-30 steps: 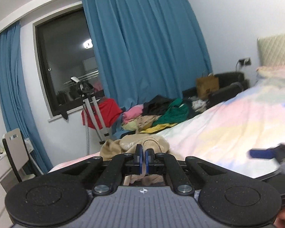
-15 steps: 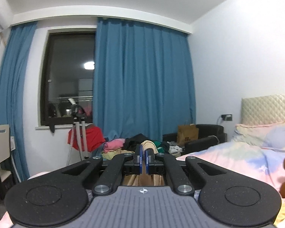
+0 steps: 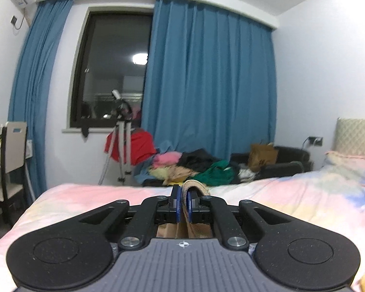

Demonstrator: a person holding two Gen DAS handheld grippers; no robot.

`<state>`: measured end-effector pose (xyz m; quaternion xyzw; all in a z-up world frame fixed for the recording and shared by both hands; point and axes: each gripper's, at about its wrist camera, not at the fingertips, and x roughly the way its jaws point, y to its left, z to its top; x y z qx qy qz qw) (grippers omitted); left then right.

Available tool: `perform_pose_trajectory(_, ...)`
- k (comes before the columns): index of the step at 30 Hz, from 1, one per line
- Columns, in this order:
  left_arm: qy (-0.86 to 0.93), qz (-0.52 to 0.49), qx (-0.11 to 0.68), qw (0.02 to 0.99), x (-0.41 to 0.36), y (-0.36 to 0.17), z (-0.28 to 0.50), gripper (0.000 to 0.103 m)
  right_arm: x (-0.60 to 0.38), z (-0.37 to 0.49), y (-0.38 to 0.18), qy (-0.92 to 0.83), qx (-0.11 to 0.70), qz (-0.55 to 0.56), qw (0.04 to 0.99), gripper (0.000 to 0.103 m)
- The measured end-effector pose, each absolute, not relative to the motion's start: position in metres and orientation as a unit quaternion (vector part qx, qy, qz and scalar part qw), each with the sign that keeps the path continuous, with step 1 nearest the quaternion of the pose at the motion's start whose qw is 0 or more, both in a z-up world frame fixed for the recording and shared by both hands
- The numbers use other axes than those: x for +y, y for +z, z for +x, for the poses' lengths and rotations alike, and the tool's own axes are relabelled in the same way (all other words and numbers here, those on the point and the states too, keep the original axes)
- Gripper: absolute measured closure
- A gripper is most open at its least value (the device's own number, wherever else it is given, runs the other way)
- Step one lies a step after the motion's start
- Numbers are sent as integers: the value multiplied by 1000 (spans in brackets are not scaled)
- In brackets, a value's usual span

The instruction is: Fold clothes

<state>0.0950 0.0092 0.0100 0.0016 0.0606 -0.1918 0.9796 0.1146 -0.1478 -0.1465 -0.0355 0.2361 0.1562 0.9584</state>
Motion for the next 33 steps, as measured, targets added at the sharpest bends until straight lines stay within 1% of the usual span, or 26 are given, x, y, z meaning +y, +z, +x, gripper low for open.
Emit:
perform_pose_trajectory(1, -187, -1, 68, 980, 12, 7, 101, 97, -151, 116, -149, 154, 241, -26, 958, 58)
perform_pose_trajectory(2, -181, -7, 76, 981, 15, 5, 106, 97, -152, 115, -148, 156, 244, -22, 957, 59)
perform_pose_trajectory(4, -170, -21, 88, 981, 22, 3, 116, 97, -156, 114, -145, 162, 250, -17, 954, 71)
perform_pose_trajectory(5, -164, -27, 94, 982, 26, 2, 120, 97, -158, 112, -142, 163, 251, -17, 954, 75)
perform_pose_trajectory(6, -157, -33, 97, 982, 31, 1, 122, 97, -162, 108, -138, 164, 252, -14, 954, 82)
perform_pose_trajectory(7, -153, -37, 98, 983, 33, 3, 125, 97, -167, 105, -135, 163, 253, -7, 954, 86)
perform_pose_trajectory(10, -151, -59, 100, 982, 46, 8, 126, 97, -186, 96, -120, 152, 247, 12, 957, 89)
perform_pose_trajectory(13, -164, -68, 92, 980, 50, 14, 119, 97, -202, 90, -100, 123, 228, 23, 966, 89)
perform_pose_trajectory(17, -202, -43, 84, 975, 34, 14, 97, 98, -236, 80, -69, 73, 196, 42, 977, 89)
perform_pose_trajectory(20, -249, -23, 87, 964, 17, 7, 78, 98, -269, 83, -73, 36, 212, 89, 972, 89)
perform_pose_trajectory(23, -266, 16, 88, 960, -8, -14, 66, 98, -301, 87, -78, 0, 231, 139, 963, 87)
perform_pose_trajectory(25, -275, 35, 101, 955, -21, -31, 63, 98, -315, 92, -85, -20, 254, 161, 954, 82)
perform_pose_trajectory(26, -281, 37, 111, 952, -25, -37, 63, 98, -313, 93, -91, -26, 274, 153, 949, 79)
perform_pose_trajectory(27, -287, 38, 121, 949, -29, -44, 64, 98, -310, 94, -97, -33, 294, 143, 945, 73)
perform_pose_trajectory(28, -290, 39, 126, 948, -31, -48, 66, 98, -303, 93, -99, -33, 304, 132, 943, 69)
perform_pose_trajectory(29, -292, 36, 131, 947, -32, -51, 67, 98, -296, 93, -100, -28, 310, 121, 942, 67)
perform_pose_trajectory(30, -293, 33, 135, 946, -33, -55, 68, 98, -290, 92, -100, -17, 314, 111, 943, 57)
perform_pose_trajectory(31, -294, 27, 138, 945, -34, -55, 70, 98, -285, 93, -98, -6, 316, 102, 943, 40)
perform_pose_trajectory(33, -292, 15, 142, 946, -34, -53, 76, 98, -272, 88, -97, 15, 311, 82, 947, 25)
